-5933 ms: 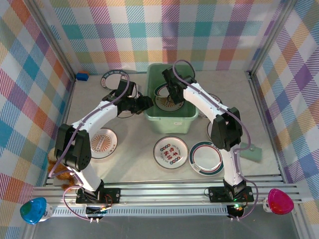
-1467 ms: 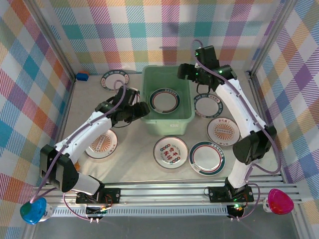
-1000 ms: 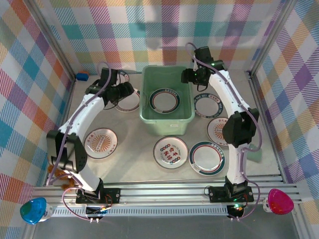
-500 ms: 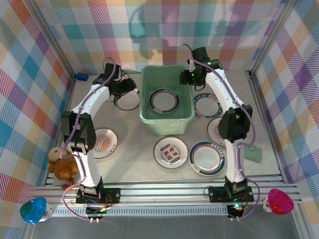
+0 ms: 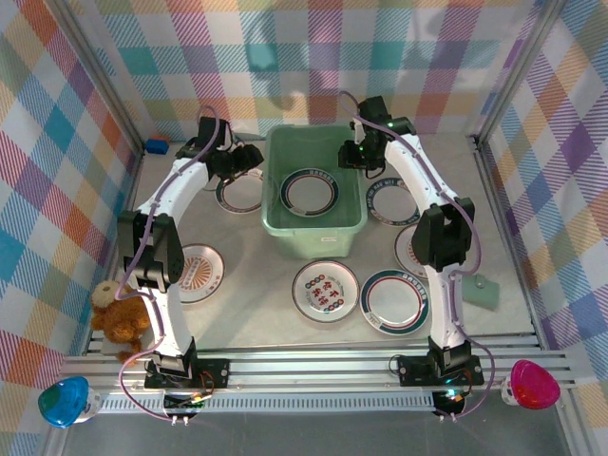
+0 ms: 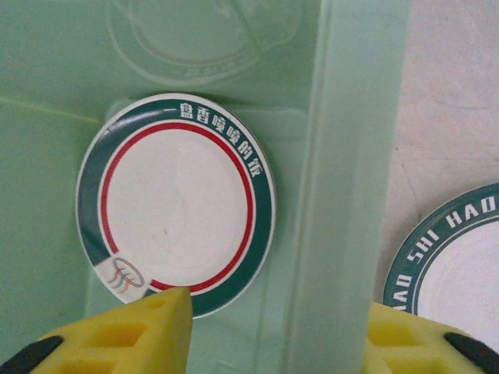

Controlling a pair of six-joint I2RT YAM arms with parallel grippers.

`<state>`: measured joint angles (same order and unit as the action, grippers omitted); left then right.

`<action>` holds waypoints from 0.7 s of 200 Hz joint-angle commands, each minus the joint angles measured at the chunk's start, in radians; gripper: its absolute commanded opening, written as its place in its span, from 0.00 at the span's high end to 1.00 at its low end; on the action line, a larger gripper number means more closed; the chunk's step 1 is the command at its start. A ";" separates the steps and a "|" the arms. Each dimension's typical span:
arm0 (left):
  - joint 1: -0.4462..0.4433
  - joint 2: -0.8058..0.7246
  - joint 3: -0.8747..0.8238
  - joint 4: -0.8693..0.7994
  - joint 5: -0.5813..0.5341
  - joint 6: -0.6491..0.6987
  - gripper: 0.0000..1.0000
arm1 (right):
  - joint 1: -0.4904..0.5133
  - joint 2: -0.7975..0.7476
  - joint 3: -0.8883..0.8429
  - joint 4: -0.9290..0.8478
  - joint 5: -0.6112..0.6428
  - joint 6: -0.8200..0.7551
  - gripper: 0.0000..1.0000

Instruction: Place the plates into the plastic bin on the countertop

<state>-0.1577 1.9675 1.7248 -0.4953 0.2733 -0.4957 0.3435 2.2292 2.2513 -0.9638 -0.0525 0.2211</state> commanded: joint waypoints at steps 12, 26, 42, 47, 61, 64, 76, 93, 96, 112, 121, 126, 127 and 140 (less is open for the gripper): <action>0.004 0.027 0.053 -0.013 0.059 0.022 0.30 | 0.051 -0.051 -0.095 0.106 0.028 -0.016 0.67; 0.005 0.038 0.065 -0.014 0.063 0.023 0.30 | 0.054 -0.112 -0.193 0.212 0.048 -0.020 0.71; 0.009 0.045 0.079 -0.016 0.060 0.030 0.30 | 0.061 -0.176 -0.289 0.334 0.057 -0.034 0.74; 0.010 0.047 0.081 -0.015 0.059 0.031 0.29 | 0.063 -0.192 -0.317 0.373 0.061 -0.042 0.74; 0.015 0.051 0.084 -0.012 0.054 0.031 0.29 | 0.073 -0.250 -0.410 0.484 0.072 -0.068 0.77; 0.018 0.052 0.084 -0.012 0.054 0.030 0.30 | 0.076 -0.261 -0.429 0.506 0.075 -0.072 0.77; 0.023 0.053 0.084 -0.009 0.052 0.026 0.29 | 0.078 -0.296 -0.482 0.568 0.072 -0.084 0.77; 0.031 0.058 0.089 -0.025 0.033 0.024 0.29 | 0.079 -0.303 -0.500 0.577 0.063 -0.092 0.77; 0.032 0.059 0.092 -0.033 0.025 0.023 0.29 | 0.080 -0.299 -0.496 0.570 0.062 -0.092 0.77; 0.045 0.073 0.117 -0.087 -0.004 0.022 0.29 | 0.078 -0.278 -0.474 0.539 0.040 -0.098 0.75; 0.053 0.079 0.130 -0.119 -0.023 0.020 0.29 | 0.078 -0.271 -0.472 0.538 0.023 -0.104 0.74; 0.058 0.083 0.133 -0.132 -0.026 0.018 0.29 | 0.079 -0.265 -0.469 0.537 0.016 -0.106 0.74; 0.060 0.083 0.134 -0.135 -0.028 0.018 0.29 | 0.078 -0.265 -0.469 0.537 0.015 -0.106 0.74; 0.070 0.082 0.131 -0.153 -0.038 0.006 0.29 | 0.078 -0.254 -0.463 0.539 0.008 -0.109 0.73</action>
<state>-0.1074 2.0216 1.8317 -0.5598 0.2752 -0.4843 0.3931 1.9575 1.7653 -0.5411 0.0174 0.2184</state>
